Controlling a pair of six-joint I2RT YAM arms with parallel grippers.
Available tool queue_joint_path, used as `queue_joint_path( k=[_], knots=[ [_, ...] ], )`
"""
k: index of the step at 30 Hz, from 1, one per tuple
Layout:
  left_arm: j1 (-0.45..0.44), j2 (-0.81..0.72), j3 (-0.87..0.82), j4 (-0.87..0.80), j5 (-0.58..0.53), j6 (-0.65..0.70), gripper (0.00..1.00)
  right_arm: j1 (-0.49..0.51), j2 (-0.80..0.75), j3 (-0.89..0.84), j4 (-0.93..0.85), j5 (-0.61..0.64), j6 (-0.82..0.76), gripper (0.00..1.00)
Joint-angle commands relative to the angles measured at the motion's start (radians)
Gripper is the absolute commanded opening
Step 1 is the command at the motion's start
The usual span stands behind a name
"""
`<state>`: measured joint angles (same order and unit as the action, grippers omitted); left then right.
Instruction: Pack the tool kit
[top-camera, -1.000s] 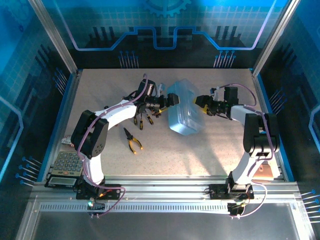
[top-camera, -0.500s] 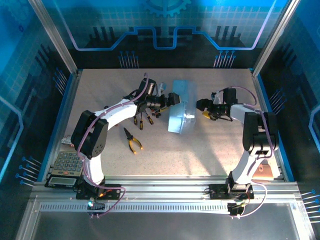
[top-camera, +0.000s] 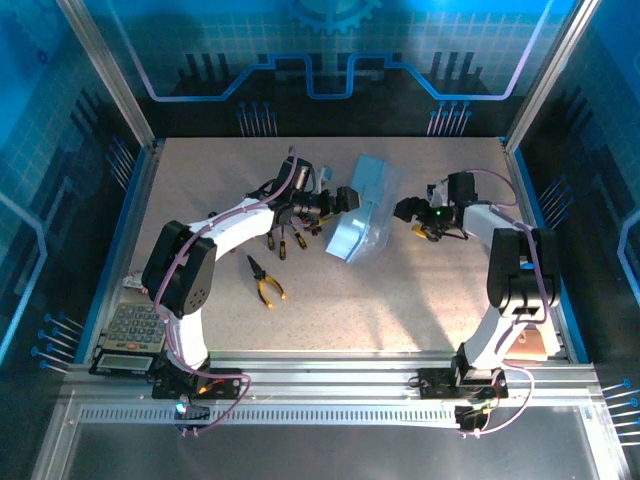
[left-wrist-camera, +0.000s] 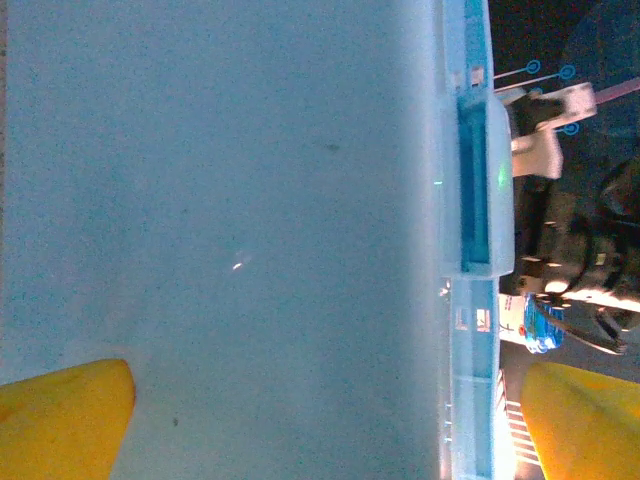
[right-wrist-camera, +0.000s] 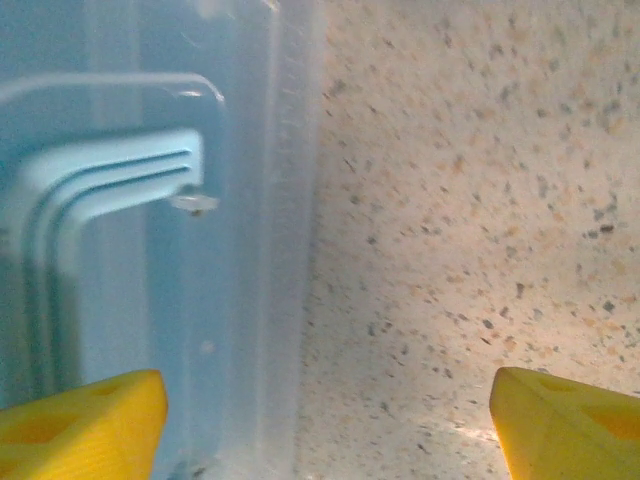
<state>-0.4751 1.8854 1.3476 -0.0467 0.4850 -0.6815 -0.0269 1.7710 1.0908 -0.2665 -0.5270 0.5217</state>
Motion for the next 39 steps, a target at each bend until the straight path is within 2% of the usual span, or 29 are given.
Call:
queue_joint_path(
  k=[1,14,21,27,36,39],
  knots=[
    [-0.013,-0.026,-0.003,0.028,0.011,-0.005,0.99,0.019,-0.059,0.071,-0.05,-0.024,-0.021,0.86],
    [-0.02,-0.027,-0.081,0.094,0.021,-0.036,0.99,0.105,-0.059,0.142,-0.074,-0.038,-0.006,0.86],
    [-0.02,-0.047,-0.111,0.095,0.02,-0.03,0.99,0.115,-0.071,0.182,-0.129,-0.009,-0.023,0.88],
    [-0.017,-0.07,-0.112,0.026,-0.008,0.011,0.99,0.123,-0.1,0.256,-0.221,0.005,-0.064,1.0],
    [0.014,-0.113,-0.127,-0.034,-0.03,0.052,0.99,0.147,-0.091,0.317,-0.267,0.015,-0.085,1.0],
    [0.02,-0.134,-0.095,-0.109,-0.036,0.114,0.99,0.159,-0.062,0.364,-0.291,0.001,-0.098,1.0]
  ],
)
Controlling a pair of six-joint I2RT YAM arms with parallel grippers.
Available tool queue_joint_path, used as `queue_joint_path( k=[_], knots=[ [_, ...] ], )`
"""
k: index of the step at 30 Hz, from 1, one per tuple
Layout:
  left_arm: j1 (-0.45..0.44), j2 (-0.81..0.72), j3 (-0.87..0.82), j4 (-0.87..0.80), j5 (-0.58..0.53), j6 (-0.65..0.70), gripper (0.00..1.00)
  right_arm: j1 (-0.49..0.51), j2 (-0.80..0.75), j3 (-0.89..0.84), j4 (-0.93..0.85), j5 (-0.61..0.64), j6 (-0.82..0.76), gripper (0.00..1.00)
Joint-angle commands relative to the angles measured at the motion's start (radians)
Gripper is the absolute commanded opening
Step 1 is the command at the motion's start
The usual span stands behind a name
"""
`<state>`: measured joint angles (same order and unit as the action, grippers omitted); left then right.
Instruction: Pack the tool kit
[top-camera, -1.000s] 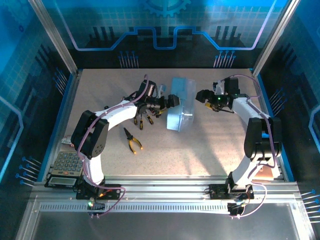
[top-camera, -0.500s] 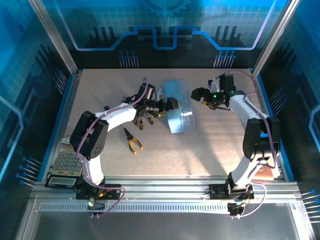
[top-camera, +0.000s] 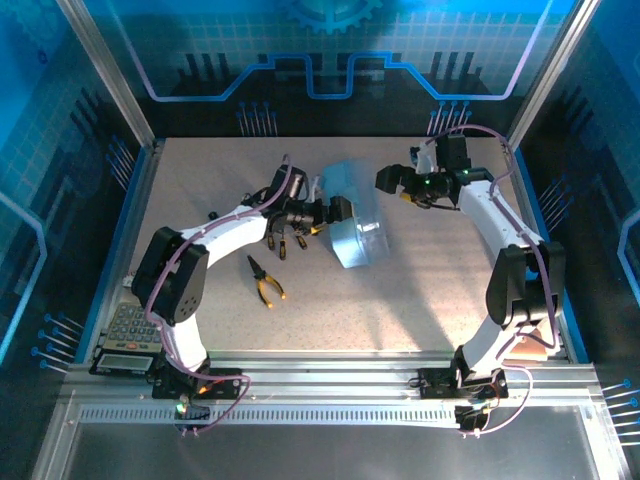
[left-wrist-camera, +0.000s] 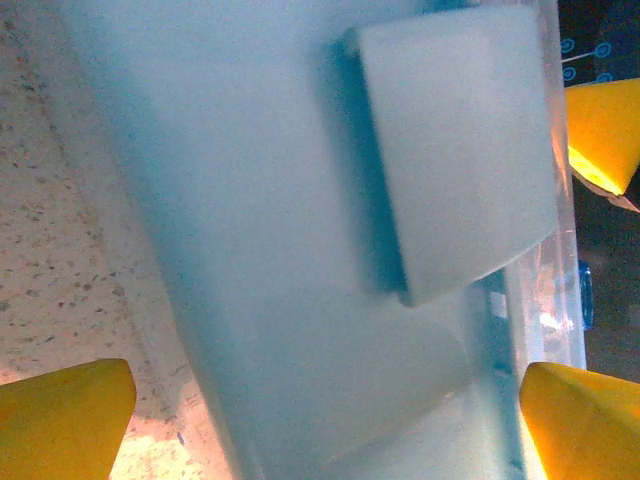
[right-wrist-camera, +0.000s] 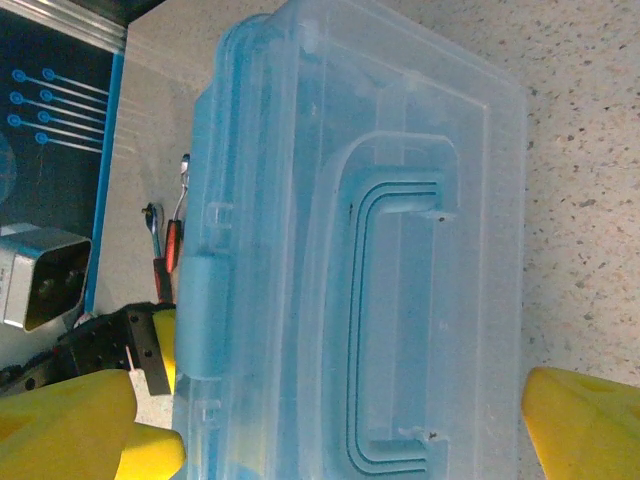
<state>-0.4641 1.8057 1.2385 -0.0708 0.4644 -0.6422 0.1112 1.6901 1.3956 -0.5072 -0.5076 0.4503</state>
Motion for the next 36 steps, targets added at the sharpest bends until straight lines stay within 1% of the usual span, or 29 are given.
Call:
queue_joint_path(
  k=[1,4,7,10,14,17,20,30,34,36],
  knots=[
    [0.009,-0.063,0.031,-0.117,-0.024,0.096,0.99,0.028,0.033,0.082,-0.066,-0.019,-0.035,1.0],
    [0.018,-0.084,0.063,-0.184,-0.038,0.133,0.99,0.051,0.065,0.137,-0.098,-0.004,-0.049,1.0],
    [0.036,-0.108,0.083,-0.22,-0.035,0.136,0.99,0.071,0.091,0.18,-0.121,0.028,-0.055,1.0],
    [0.052,-0.119,0.12,-0.234,0.014,0.12,0.99,0.09,0.128,0.228,-0.16,0.08,-0.072,0.99],
    [0.055,-0.087,0.224,-0.286,0.059,0.113,0.99,0.101,0.18,0.27,-0.178,0.14,-0.073,0.9],
    [0.055,-0.058,0.276,-0.302,0.045,0.093,1.0,0.101,0.205,0.271,-0.16,0.145,-0.053,0.78],
    [0.055,-0.005,0.336,-0.356,0.024,0.077,0.99,0.105,0.217,0.26,-0.137,0.136,-0.039,0.72],
    [0.044,0.072,0.367,-0.345,0.005,0.002,0.99,0.119,0.214,0.222,-0.077,0.116,-0.009,0.68],
    [0.036,0.095,0.381,-0.322,0.023,-0.014,0.99,0.123,0.208,0.191,-0.045,0.112,0.01,0.64],
    [0.034,0.104,0.383,-0.306,0.032,-0.026,0.99,0.124,0.203,0.176,-0.03,0.112,0.019,0.61]
  ],
)
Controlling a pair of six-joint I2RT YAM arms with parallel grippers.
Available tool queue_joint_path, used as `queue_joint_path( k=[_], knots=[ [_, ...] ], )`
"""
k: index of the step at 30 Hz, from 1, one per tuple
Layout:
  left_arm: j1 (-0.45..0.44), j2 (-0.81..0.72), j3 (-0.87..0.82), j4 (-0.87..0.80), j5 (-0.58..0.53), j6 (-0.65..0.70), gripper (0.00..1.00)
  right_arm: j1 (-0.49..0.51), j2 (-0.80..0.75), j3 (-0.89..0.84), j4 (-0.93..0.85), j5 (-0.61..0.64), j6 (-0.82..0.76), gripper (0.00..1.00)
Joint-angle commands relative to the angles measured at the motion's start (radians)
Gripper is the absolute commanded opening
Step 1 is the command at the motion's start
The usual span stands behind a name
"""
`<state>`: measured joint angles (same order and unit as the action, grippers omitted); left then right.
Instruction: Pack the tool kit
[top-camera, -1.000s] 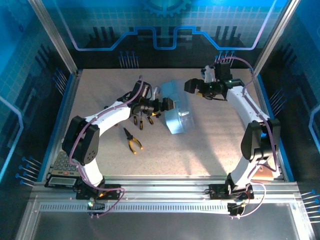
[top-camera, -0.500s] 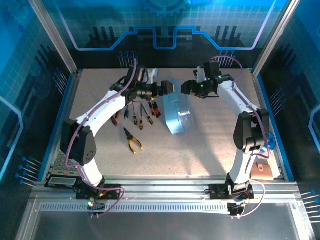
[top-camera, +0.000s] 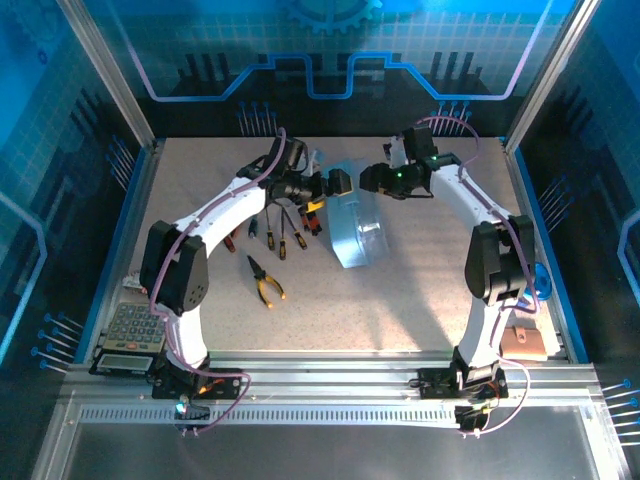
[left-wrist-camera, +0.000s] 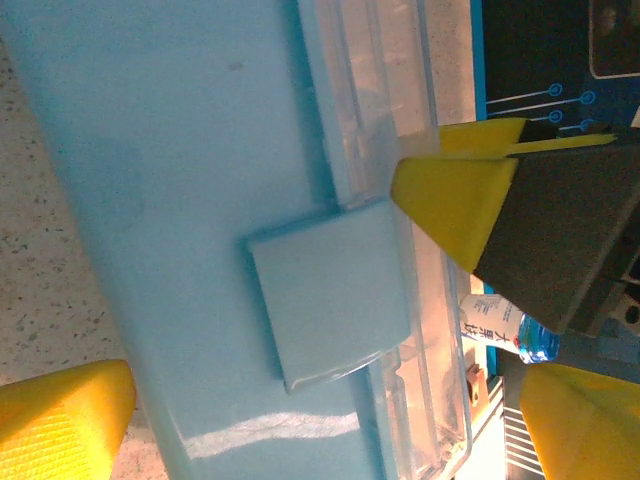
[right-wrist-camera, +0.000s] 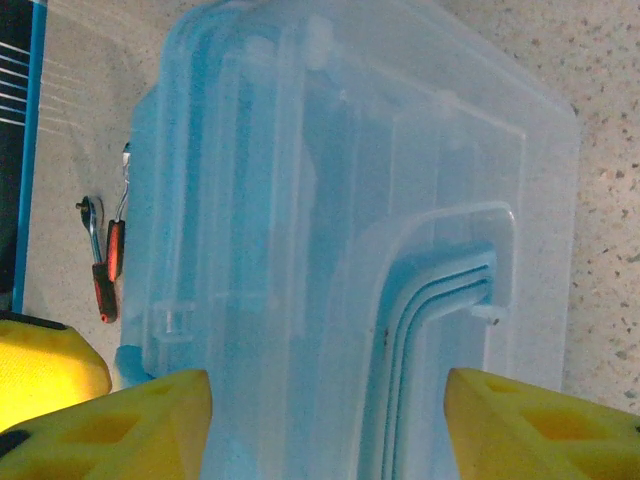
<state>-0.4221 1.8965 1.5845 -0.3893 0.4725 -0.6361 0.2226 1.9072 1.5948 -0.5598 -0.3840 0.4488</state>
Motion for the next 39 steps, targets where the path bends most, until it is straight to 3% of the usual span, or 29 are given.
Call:
queue_joint_path(
  k=[1,26,39],
  knots=[
    [-0.01,0.018,0.04,0.018,0.028,-0.038,0.99,0.014,-0.017,-0.03,0.028,-0.012,0.024,0.61],
    [-0.035,0.116,0.097,0.094,0.088,-0.112,0.99,0.093,-0.073,-0.155,0.146,-0.003,0.114,0.35],
    [-0.035,0.128,0.14,0.124,0.167,-0.122,0.99,0.124,-0.073,-0.157,0.163,-0.002,0.133,0.33]
  ],
)
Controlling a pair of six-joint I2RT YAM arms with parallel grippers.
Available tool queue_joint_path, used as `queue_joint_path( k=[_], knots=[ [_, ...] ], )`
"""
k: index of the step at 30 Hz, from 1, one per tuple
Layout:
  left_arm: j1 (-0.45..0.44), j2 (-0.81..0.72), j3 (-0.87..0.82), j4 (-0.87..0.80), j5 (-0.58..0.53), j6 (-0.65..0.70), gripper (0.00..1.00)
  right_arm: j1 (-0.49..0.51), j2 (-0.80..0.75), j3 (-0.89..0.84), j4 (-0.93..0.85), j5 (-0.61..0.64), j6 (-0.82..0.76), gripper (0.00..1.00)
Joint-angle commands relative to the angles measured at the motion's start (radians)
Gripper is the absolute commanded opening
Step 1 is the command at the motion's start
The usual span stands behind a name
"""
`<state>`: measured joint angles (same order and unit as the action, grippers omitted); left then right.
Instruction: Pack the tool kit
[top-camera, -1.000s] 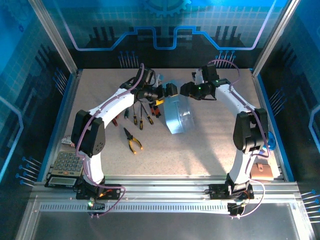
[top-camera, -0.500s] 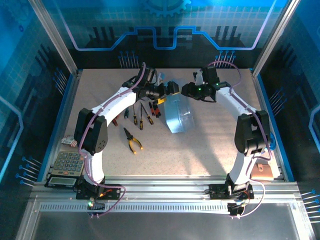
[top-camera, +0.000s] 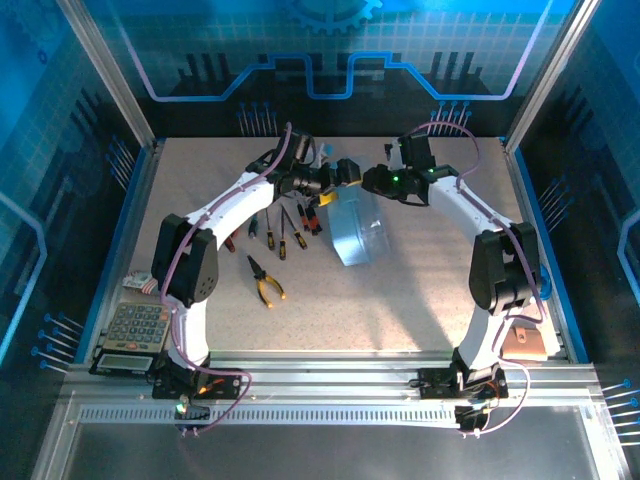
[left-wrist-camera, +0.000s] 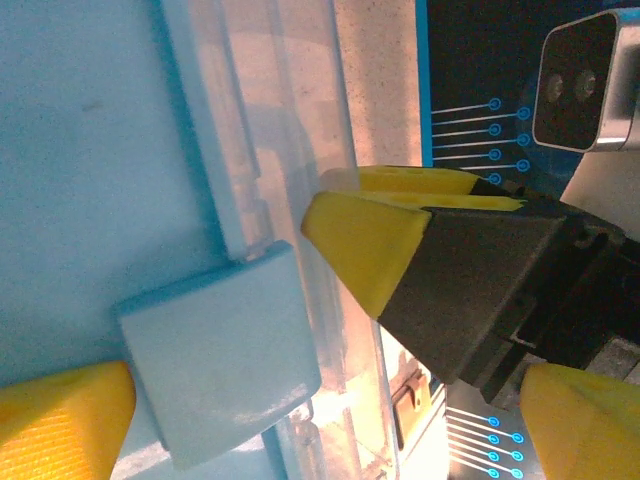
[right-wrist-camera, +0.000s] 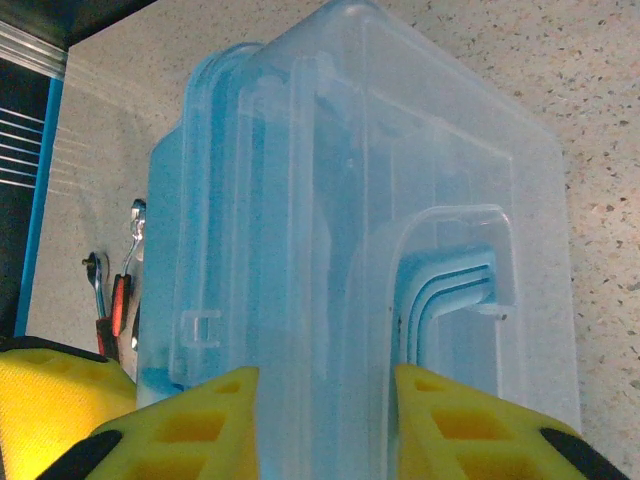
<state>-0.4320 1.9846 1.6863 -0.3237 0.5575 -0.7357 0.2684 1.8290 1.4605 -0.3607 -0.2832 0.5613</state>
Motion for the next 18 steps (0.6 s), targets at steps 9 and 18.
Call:
queue_joint_path(
  k=[9,18],
  knots=[
    [-0.028,0.064,-0.009,0.15,0.14,-0.029,0.99,0.083,0.021,-0.009,-0.037,-0.114,0.022,0.32],
    [-0.021,0.063,-0.197,0.533,0.235,-0.129,0.99,0.082,0.028,-0.002,-0.049,-0.111,0.014,0.31]
  ],
)
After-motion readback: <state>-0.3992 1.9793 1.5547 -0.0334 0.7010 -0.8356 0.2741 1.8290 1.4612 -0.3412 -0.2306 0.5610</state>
